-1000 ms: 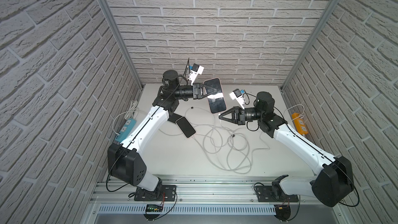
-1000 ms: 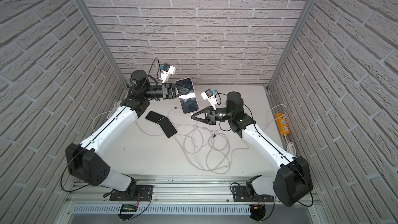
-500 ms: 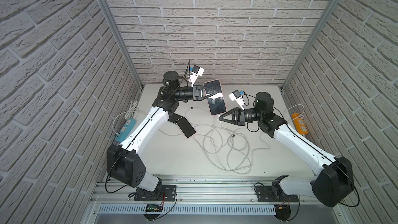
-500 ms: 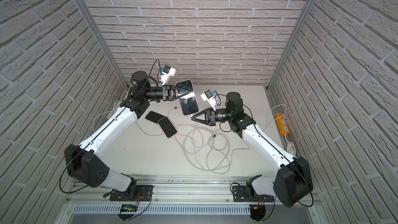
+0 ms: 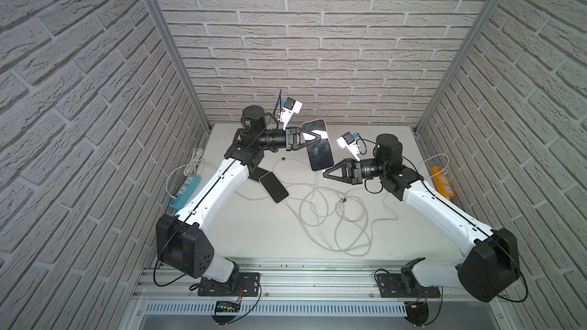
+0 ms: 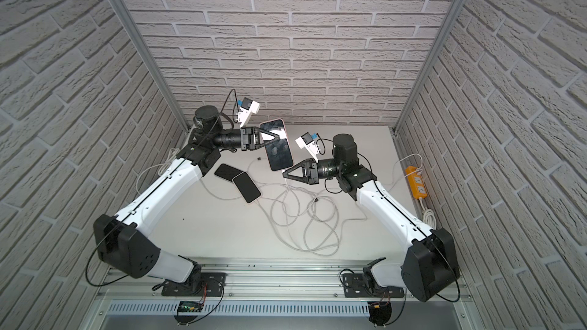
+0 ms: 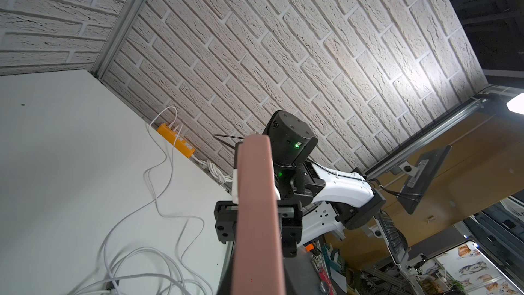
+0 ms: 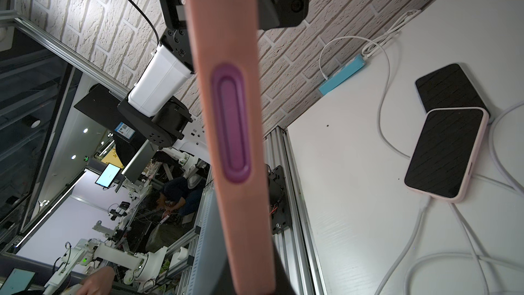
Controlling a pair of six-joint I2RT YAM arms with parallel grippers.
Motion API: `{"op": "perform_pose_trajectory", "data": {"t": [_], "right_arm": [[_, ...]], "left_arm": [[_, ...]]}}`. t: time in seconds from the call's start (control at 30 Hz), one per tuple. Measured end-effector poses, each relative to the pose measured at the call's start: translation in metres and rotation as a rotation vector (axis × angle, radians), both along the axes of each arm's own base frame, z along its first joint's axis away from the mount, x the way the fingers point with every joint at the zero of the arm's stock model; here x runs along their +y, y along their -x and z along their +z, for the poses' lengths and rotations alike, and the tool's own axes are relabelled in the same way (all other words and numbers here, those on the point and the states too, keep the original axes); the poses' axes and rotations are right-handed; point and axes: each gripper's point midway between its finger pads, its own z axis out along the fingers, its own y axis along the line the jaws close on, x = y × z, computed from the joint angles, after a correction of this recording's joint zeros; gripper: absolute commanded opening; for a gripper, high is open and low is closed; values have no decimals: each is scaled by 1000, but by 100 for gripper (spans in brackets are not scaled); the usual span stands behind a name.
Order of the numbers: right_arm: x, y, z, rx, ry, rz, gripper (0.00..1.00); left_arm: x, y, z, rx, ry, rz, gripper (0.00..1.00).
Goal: Plug the charging cable into the phone
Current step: Insert the charging cable into the phone, then place the phone at the center of the board.
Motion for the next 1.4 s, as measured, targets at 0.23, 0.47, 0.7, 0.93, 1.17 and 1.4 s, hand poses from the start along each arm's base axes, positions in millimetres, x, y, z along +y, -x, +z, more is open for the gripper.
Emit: {"op": "perform_pose_trajectory", "data": {"t": [0.23, 0.47, 0.7, 0.93, 1.17, 1.4], "right_arm": [[-3, -13, 4, -46, 15, -50, 56], [-18, -15, 3, -135, 89, -162, 73], [-38, -3, -17, -118, 180, -259, 73], [-50, -11, -46, -54, 257, -325, 73], [-54, -13, -55, -27, 284, -351, 73], [-60, -26, -56, -27, 323, -412, 83]], "left_arm": [[0, 0, -15, 58, -35, 2, 0], [15, -49, -38, 197, -96, 140, 13], [24, -145, -160, 481, -274, 378, 7], [16, -148, -328, 828, -490, 417, 11], [8, -145, -353, 885, -532, 409, 51], [22, -151, -343, 823, -670, 472, 98]]}}
